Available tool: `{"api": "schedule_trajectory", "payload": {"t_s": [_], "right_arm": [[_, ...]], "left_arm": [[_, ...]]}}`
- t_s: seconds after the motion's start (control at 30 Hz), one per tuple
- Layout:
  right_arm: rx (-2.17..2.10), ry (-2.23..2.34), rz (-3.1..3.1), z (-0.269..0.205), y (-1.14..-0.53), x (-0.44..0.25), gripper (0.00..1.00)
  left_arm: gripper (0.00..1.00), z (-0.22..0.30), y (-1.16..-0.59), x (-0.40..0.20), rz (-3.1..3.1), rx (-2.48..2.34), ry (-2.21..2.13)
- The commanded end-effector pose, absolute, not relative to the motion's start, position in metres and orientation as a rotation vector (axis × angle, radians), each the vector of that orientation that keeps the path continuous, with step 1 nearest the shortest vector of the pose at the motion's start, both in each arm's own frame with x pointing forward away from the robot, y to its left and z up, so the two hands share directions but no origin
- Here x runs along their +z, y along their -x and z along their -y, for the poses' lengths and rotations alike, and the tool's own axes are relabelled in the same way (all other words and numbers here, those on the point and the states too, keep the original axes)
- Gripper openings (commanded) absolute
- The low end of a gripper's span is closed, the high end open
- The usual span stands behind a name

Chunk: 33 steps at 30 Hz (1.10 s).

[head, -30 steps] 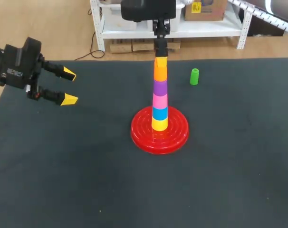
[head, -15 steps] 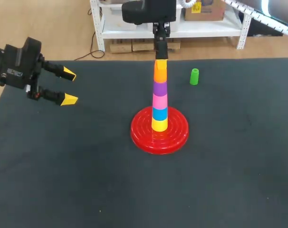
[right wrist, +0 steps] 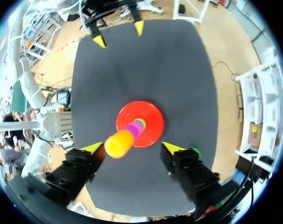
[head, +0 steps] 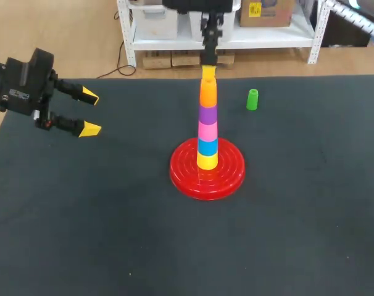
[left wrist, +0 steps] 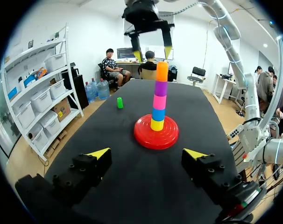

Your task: Pick up and stack the cylinders on the red base in this order: pink,purple,orange,green

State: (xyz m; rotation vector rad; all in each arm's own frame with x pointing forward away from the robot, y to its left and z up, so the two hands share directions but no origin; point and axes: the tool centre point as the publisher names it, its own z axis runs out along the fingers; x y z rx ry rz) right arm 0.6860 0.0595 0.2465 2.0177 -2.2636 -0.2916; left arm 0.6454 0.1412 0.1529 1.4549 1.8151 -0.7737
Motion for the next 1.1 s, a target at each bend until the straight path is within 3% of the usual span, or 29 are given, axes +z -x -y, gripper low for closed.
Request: {"api": "schedule_trajectory", "payload": {"t_s": [0.03,0.23,0.5,0.8,1.1], "right_arm": [[-0.344,-1.952,2.436,-0.036,-0.697,0.257,1.00],[-0.281,-1.657,2.758,0.000,-0.745,0.240,1.00],[-0.234,-1.334,2.834,0.030,-0.798,0.155,1.00],[-0.181,-1.115,2.793,0.045,-0.820,0.077,1.00],[-0.137,-0.994,2.849,0.054,-0.824,0.047,1.00]], "left_arm": [[1.00,-0.142,-0.645,0.152,-1.811,-0.772,-1.453],[1.00,-0.142,-0.645,0.152,-1.811,-0.772,-1.453],[1.00,-0.142,-0.645,0.152,-1.811,-0.772,-1.453],[1.00,-0.142,-0.645,0.152,-1.811,-0.772,-1.453],[1.00,-0.142,-0.645,0.152,-1.811,-0.772,-1.453]]}}
